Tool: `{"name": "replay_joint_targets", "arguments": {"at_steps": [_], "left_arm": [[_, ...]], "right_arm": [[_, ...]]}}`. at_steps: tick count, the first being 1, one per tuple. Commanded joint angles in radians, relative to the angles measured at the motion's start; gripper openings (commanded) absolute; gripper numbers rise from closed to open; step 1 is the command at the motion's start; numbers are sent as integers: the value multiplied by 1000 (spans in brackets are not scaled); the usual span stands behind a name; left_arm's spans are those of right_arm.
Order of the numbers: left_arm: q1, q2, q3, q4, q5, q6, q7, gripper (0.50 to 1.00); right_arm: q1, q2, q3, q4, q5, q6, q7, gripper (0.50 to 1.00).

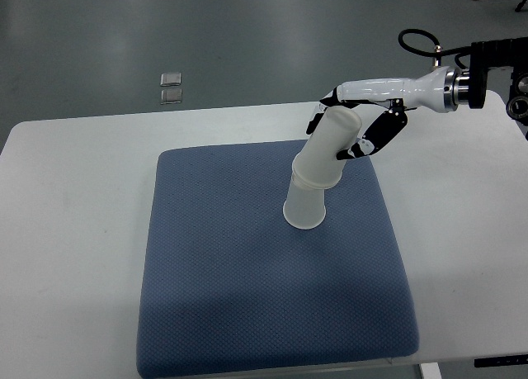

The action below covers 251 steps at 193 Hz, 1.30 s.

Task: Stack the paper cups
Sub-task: 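Lift the cup with the right hand and lower it onto the cup on the pad, then open the right hand fingers to release the stacked cup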

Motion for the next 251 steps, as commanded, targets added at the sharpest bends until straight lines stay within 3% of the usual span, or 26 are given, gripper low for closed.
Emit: {"name": "replay_joint_targets", "arguments": {"at_steps": [1,65,109,117,126,132,137,141,215,251], "left_arm": [[0,0,0,0,0,0,0,1000],[0,0,0,0,-1,0,0,1000],[0,0,0,0,-1,0,0,1000],[0,0,0,0,0,0,0,1000],[0,0,0,0,0,0,0,1000],[0,0,0,0,0,0,0,1000],[0,0,0,0,0,0,0,1000],[0,0,0,0,0,0,0,1000],[0,0,0,0,-1,0,1,1000],[0,0,0,0,0,0,0,1000]], "right_arm": [[-2,21,-4,-9,-2,0,-5,556],[-25,75,-15,-55,-9,-22,-35,558],[-39,86,-13,-54,-12,-22,-48,586],[-40,87,-13,-54,-12,-22,-48,639],[-46,87,-13,-49,-10,-20,-48,760],[-49,87,-13,-48,-10,-19,-48,803],[-52,87,-13,-45,-10,-16,-46,891],[-52,87,-13,-42,-9,-11,-46,921],[-68,61,3,-60,25,-22,-38,926],[-140,57,2,-150,342,-22,-46,924]]}}
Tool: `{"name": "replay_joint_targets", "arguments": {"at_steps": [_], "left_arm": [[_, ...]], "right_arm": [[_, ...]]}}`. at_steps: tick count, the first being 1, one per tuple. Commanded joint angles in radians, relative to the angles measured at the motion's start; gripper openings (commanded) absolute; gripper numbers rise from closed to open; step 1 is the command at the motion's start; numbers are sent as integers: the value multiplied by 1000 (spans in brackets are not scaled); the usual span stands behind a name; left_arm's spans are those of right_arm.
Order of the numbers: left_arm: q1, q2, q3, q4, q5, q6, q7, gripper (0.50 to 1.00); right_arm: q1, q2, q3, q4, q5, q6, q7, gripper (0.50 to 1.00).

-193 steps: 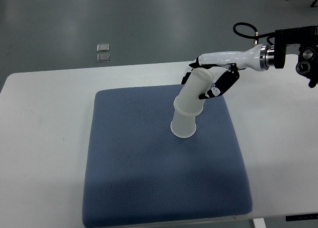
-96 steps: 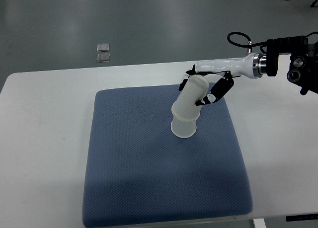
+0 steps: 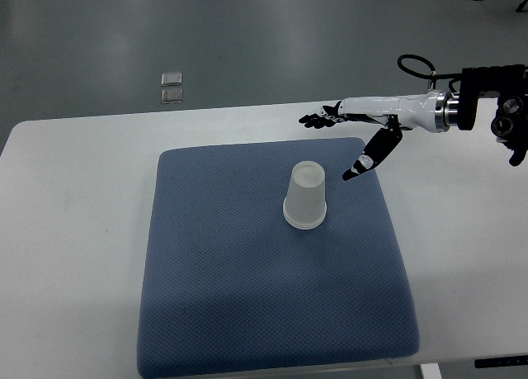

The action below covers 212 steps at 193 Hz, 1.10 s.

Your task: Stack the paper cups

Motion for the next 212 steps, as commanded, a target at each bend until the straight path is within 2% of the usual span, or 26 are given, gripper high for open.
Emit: {"name": "replay_joint_targets", "arguments": {"at_steps": [1,28,58,130,153,212], "left_arm": [[0,0,0,0,1,0,-1,1000],[0,0,0,0,1,0,-1,1000],[0,0,0,0,1,0,1,1000],[0,0,0,0,-1,0,-1,1000],[0,0,0,0,1,0,-1,1000],[0,0,0,0,1,0,1,1000]], "right_arm": [[-35,1,-1,-52,185,0,-7,924],[-78,10,-9,-124,444,-15,-25,924],[-101,42,-3,-173,686,-75,-146,924],[-152,124,-5,-279,1343,-78,-340,924],[-175,139,-5,-283,1443,-78,-350,926],[-192,159,2,-299,1388,-64,-341,928]]}}
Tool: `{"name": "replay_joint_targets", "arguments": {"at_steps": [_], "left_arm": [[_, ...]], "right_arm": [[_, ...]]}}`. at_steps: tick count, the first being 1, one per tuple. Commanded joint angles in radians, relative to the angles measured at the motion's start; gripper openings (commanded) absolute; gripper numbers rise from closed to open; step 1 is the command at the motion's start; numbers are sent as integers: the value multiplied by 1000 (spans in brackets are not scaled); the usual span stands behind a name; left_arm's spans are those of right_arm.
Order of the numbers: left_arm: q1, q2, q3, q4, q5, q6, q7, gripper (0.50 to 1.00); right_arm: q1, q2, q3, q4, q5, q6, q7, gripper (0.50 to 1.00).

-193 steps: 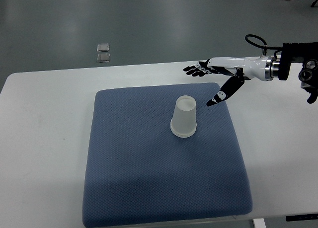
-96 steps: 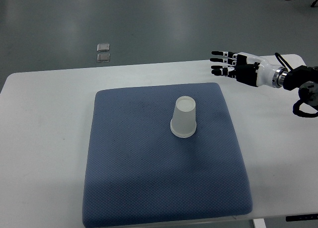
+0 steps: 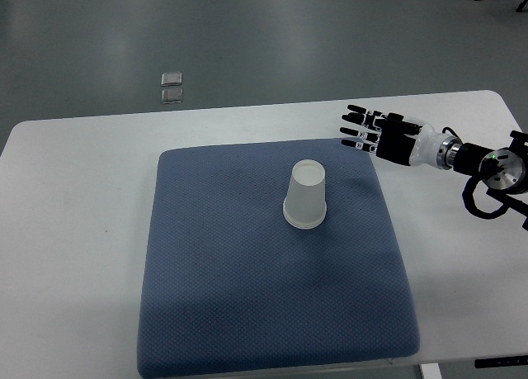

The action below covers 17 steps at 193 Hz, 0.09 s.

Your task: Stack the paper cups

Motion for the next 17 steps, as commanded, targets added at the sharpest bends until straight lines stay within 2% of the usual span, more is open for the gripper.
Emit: {"name": "replay_joint_targets", "arguments": {"at_steps": [1,17], "left_arm": [[0,0,0,0,0,0,1,1000],[0,0,0,0,0,0,-1,1000]], "right_arm": [[0,0,1,-2,-28,2,0,928],[0,-5,-1,-2,-40,2,0,928]]}}
